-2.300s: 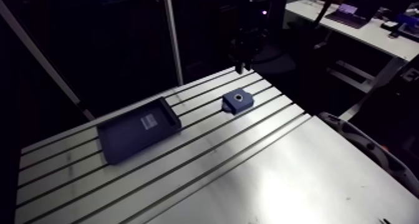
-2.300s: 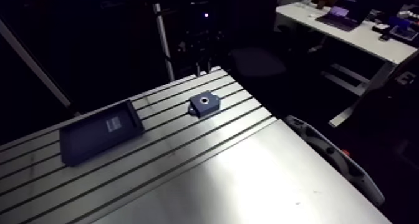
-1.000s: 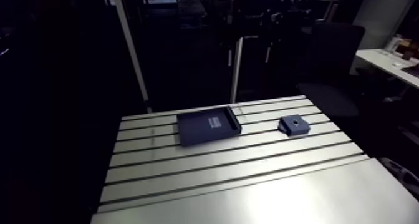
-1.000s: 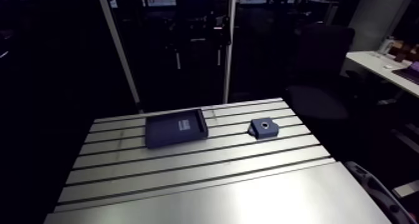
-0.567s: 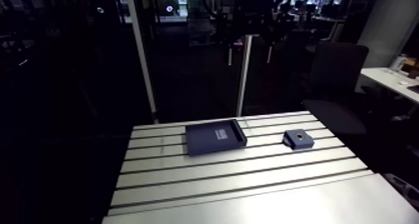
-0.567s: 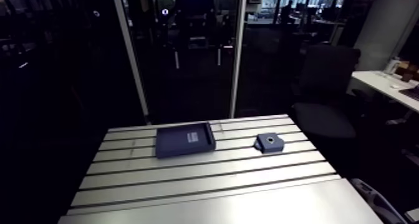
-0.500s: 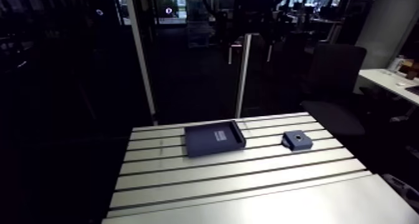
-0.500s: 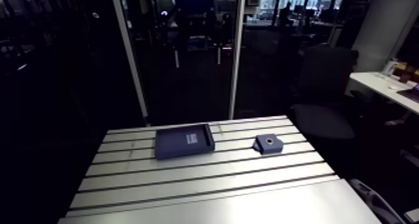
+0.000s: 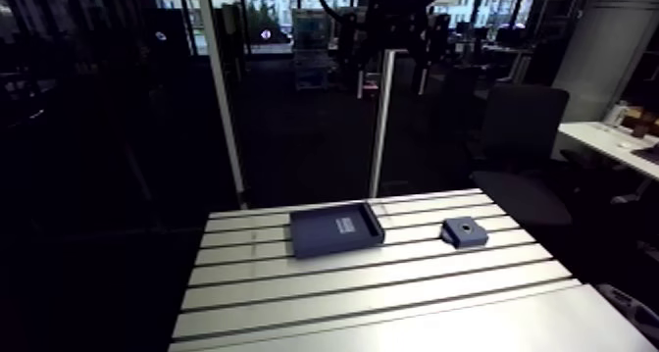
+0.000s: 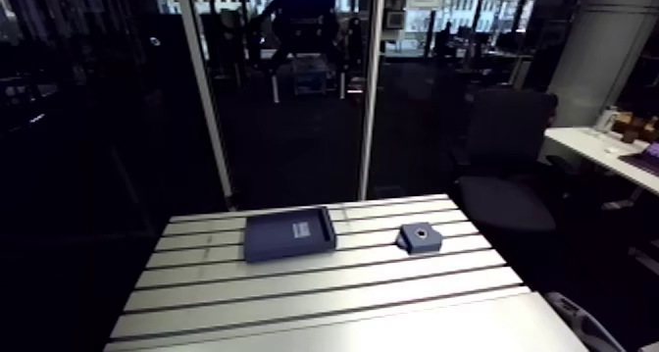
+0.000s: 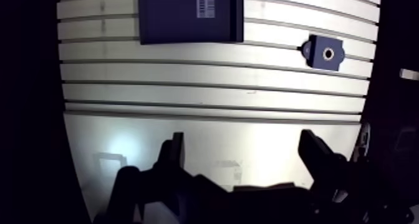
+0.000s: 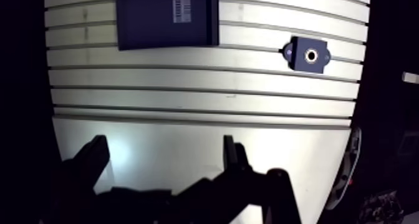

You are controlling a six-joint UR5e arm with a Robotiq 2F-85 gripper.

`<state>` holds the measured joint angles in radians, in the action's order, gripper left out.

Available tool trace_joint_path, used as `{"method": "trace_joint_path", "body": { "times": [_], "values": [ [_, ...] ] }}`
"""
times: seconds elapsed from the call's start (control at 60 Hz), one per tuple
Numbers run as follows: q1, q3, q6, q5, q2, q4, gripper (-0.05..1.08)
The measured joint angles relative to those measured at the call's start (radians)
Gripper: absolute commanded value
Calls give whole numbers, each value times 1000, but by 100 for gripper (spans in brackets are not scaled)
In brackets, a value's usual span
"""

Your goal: Pick up the bearing and press it into the housing until flush.

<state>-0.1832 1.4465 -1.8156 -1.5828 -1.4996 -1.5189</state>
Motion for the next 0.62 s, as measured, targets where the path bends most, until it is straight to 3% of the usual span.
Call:
{"method": "trace_joint_path", "body": {
  "times": [0.617],
  "values": [
    [6, -1, 0, 4, 6, -5, 1]
  ]
}}
